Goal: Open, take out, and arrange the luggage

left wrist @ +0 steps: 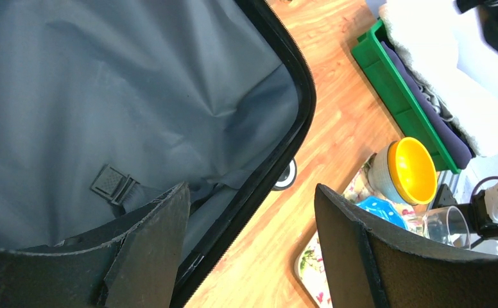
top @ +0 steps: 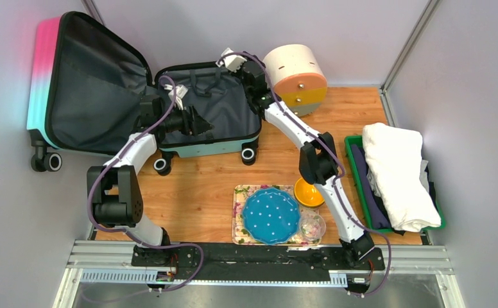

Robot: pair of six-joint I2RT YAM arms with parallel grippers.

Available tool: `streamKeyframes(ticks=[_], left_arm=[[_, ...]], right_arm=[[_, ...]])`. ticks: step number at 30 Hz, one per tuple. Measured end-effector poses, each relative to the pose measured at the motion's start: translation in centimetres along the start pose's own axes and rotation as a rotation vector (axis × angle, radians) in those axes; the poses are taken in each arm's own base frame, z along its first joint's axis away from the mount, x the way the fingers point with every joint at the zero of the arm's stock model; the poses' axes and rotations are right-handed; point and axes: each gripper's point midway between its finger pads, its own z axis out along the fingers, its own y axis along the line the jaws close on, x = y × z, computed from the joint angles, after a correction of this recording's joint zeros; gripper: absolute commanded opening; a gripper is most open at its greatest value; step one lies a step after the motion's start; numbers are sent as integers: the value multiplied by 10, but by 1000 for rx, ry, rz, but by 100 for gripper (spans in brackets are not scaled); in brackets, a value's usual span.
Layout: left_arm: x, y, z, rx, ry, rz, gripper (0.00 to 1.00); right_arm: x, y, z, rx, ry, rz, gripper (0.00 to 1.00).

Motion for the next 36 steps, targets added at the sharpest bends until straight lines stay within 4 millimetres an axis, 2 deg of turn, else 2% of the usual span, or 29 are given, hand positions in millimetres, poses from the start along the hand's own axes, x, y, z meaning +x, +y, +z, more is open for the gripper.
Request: streamKeyframes(ticks=[2,7,11,17,22,28,36], left_arm=[[0,2,-2,-5,-1,-5,79],[0,3,-3,-8,0,-11,79],[1,3,-3,-9,3,-15,79],[2,3,-3,-9,5,-18,79],[-2,2,-3,-6,2,-13,79],[-2,2,-2,-5,3,-13,79],[-2,6,0,-6,9,-22,79]], right_arm=[[17,7,3,-2,34,-28,46],[77,20,13,-9,145,-118,45],[95,16,18,4,165,-161,44],[108,-11,21,72,194,-184,44],[134,-41,24,140,234,-185,44],[182,-65,21,158,322,-201,44],[251,-76,2,108,461,-238,44]])
